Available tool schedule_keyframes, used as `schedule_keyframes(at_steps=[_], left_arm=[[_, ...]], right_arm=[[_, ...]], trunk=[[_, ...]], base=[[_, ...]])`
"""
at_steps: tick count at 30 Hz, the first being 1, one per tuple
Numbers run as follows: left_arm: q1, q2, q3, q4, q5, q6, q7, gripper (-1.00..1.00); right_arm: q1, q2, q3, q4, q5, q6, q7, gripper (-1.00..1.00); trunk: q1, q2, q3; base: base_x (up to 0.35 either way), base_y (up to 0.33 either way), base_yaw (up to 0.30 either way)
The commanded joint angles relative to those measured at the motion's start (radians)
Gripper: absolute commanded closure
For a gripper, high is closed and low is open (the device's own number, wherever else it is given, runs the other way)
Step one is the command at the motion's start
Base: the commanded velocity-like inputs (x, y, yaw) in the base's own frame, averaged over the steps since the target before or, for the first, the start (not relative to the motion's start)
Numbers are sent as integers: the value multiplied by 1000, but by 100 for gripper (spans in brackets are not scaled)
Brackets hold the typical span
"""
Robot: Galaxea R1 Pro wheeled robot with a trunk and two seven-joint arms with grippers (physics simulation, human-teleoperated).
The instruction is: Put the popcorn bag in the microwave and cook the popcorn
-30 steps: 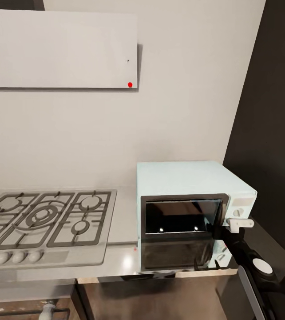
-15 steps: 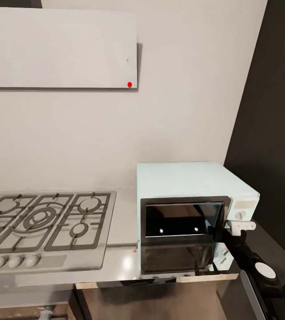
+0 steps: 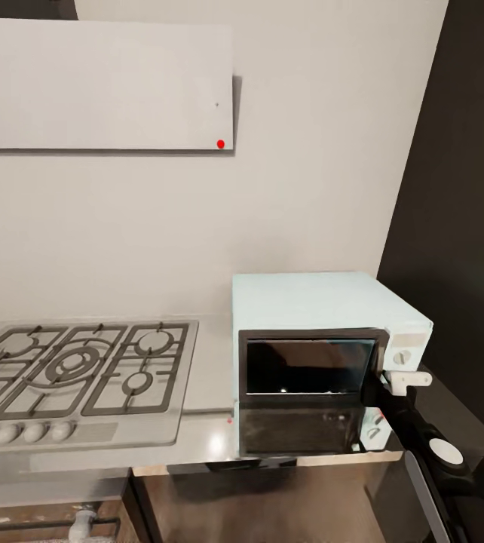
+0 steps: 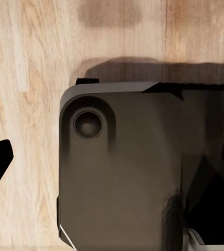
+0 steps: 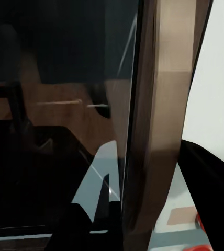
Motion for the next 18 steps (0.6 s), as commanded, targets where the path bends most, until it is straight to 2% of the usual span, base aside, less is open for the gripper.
schedule_keyframes(at_steps=[1,18], left_arm=[[0,-1,0,-1,2,-1,0,-100],[0,-1,0,-1,2,-1,0,-100]], right_arm=[[-1,0,0,-2,-14,5,7,100],[0,1,0,-2,-15,4,7,100]], trunk=[[0,-1,-1],[0,-1,-1]], base=[[-2,0,0],[-86,0,0]])
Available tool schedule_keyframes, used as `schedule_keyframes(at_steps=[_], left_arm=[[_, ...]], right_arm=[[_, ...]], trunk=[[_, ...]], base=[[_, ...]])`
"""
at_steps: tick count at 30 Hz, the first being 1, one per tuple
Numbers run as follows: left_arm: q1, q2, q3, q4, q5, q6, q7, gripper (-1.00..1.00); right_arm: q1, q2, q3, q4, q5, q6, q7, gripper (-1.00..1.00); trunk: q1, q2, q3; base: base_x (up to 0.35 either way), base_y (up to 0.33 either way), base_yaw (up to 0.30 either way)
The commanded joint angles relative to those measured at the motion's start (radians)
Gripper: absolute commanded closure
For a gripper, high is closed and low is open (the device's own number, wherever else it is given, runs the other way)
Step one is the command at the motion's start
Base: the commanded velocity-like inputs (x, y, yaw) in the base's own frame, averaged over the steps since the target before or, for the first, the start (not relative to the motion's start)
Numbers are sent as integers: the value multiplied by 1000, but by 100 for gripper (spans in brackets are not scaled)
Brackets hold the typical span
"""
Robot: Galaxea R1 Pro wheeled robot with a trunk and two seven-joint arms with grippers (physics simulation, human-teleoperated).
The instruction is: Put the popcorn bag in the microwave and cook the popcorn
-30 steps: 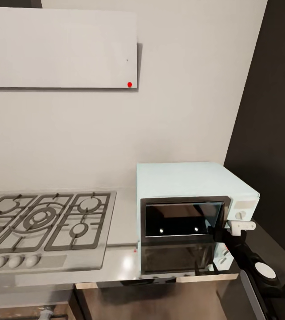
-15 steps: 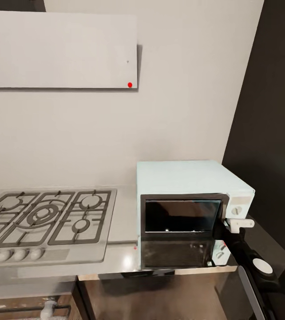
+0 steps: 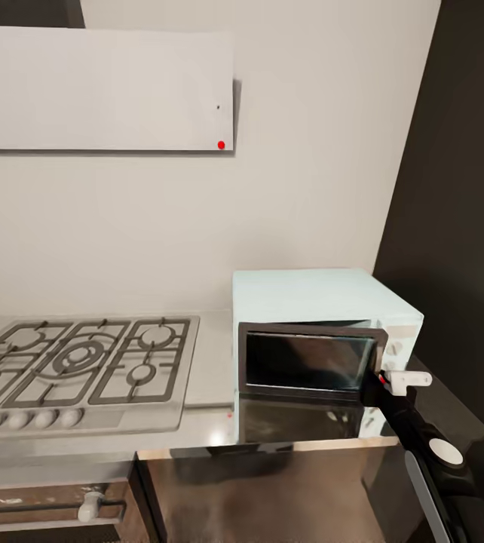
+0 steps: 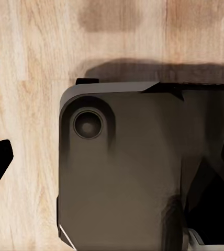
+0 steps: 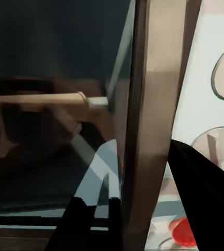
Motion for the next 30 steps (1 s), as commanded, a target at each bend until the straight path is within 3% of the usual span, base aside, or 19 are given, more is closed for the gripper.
schedule_keyframes(at_steps=[1,30], left_arm=[[0,0,0,-1,2,-1,0,-100],[0,0,0,-1,2,-1,0,-100]], right_arm=[[-1,1,0,-1,-15,6,7,100],[0,1,1,-1,-15,6,7,100]], trunk=[[0,-1,-1],[0,-1,-1]], base=[[-179,0,0],[-107,0,0]])
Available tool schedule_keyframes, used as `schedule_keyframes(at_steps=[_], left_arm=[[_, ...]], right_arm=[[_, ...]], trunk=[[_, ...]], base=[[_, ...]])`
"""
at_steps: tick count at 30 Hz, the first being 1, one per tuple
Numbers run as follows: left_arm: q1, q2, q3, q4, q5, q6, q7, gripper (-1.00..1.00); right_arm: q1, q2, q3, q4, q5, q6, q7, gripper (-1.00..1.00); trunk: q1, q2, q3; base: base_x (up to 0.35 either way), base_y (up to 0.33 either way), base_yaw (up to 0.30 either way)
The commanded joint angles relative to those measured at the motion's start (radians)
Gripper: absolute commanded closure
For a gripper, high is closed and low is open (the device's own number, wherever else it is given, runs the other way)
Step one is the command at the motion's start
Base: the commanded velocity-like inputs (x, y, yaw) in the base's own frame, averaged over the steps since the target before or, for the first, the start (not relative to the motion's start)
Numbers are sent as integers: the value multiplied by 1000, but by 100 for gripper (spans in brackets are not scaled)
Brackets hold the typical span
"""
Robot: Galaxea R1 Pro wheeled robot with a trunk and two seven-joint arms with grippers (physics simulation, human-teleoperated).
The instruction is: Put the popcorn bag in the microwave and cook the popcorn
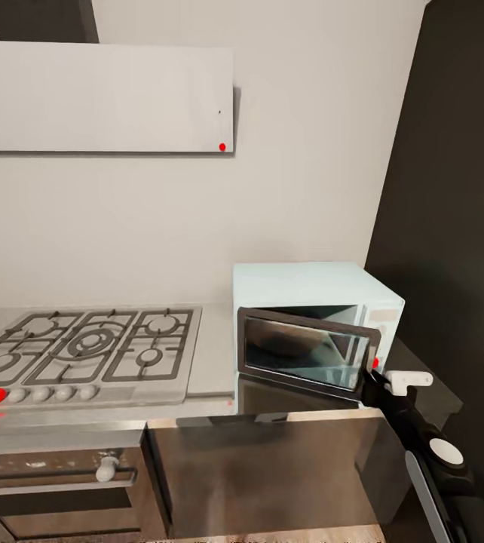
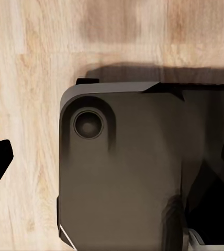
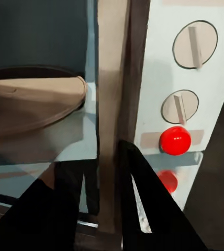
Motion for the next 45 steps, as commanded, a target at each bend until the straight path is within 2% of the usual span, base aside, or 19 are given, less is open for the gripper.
schedule_keyframes(at_steps=[1,15,16,39,45], left_arm=[[0,0,0,-1,2,-1,0,-100],[0,0,0,-1,2,-1,0,-100],[0,0,0,-1,2,-1,0,-100],[0,-1,1,-1,1,-1,0,-100],[0,0,1,-1,2,-1,0,-100]], right_arm=[[0,0,3,-1,-21,6,8,100],[0,0,4,-1,-21,6,8,100],[0,0,4,-1,-21,6,8,-100],[0,0,4,-1,-21,6,10,-100],[-2,-1,-7,-1,-26,14,7,-100]], trunk=[[0,-1,-1],[0,-1,-1],[0,-1,-1],[0,-1,-1],[0,-1,-1]], base=[[-32,0,0],[-65,0,0],[0,0,0],[-75,-52,0],[47,-93,0]])
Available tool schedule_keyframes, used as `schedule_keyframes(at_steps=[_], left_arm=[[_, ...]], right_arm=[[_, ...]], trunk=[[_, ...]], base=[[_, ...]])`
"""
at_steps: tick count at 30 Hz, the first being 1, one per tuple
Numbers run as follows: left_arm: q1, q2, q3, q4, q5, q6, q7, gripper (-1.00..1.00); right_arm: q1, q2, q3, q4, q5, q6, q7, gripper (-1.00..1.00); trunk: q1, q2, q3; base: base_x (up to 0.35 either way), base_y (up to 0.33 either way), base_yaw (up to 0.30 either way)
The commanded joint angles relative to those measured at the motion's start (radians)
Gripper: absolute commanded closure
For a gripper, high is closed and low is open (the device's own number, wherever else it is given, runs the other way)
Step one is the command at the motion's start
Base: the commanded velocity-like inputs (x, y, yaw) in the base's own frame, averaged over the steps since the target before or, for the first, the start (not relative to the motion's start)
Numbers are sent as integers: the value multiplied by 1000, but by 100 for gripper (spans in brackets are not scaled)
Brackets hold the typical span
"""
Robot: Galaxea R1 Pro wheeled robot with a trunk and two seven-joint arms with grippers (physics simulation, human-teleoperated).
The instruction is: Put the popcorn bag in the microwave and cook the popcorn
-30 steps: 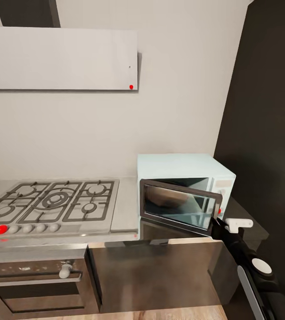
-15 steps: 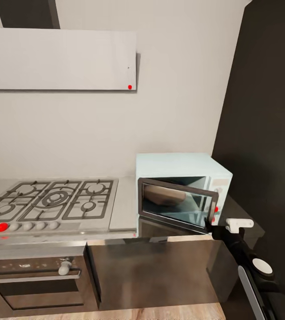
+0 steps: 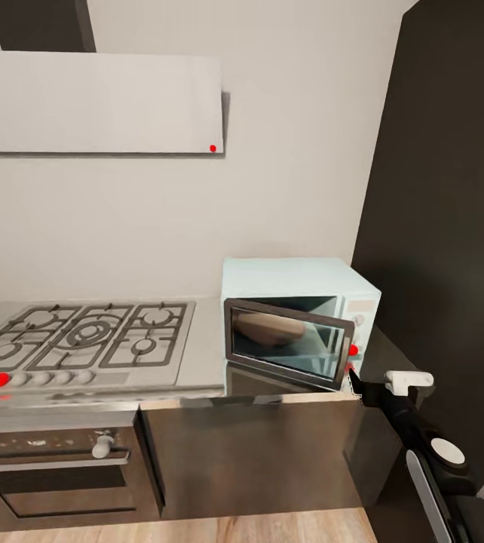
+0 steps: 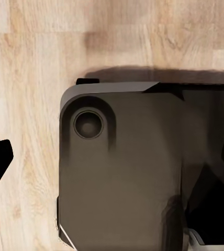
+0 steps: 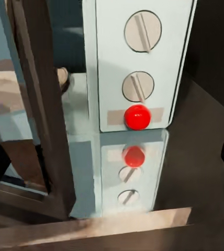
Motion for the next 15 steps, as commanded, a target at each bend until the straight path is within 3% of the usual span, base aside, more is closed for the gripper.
schedule_keyframes(at_steps=[1,3,5,6,7,12,15], left_arm=[[0,0,0,-1,2,-1,0,-100],[0,1,-1,-1,2,-1,0,-100],[0,1,-1,-1,2,-1,0,-100],[0,1,-1,-1,2,-1,0,-100],[0,1,-2,-1,2,-1,0,-100],[0,-1,-1,-1,2,-1,0,-100],[0,-2,1,-1,1,-1,0,-100]], right_arm=[[-1,0,-10,-1,-12,7,4,-100],[-19,1,-32,0,-22,14,4,-100],[-53,5,-69,3,-31,97,5,-100],[-79,5,-99,3,-91,195,5,-100],[-86,3,-108,2,-142,231,6,-100],[-94,8,-120,9,-313,321,1,-100],[-109,5,-180,32,-475,332,-68,-100]], trunk=[[0,-1,-1],[0,-1,-1],[0,-1,-1],[0,-1,-1],[0,-1,-1],[0,-1,-1],[0,-1,-1]], base=[[158,-192,0],[58,-71,0],[18,-21,0],[4,-5,0],[2,-2,0],[125,-1,0],[20,0,0]])
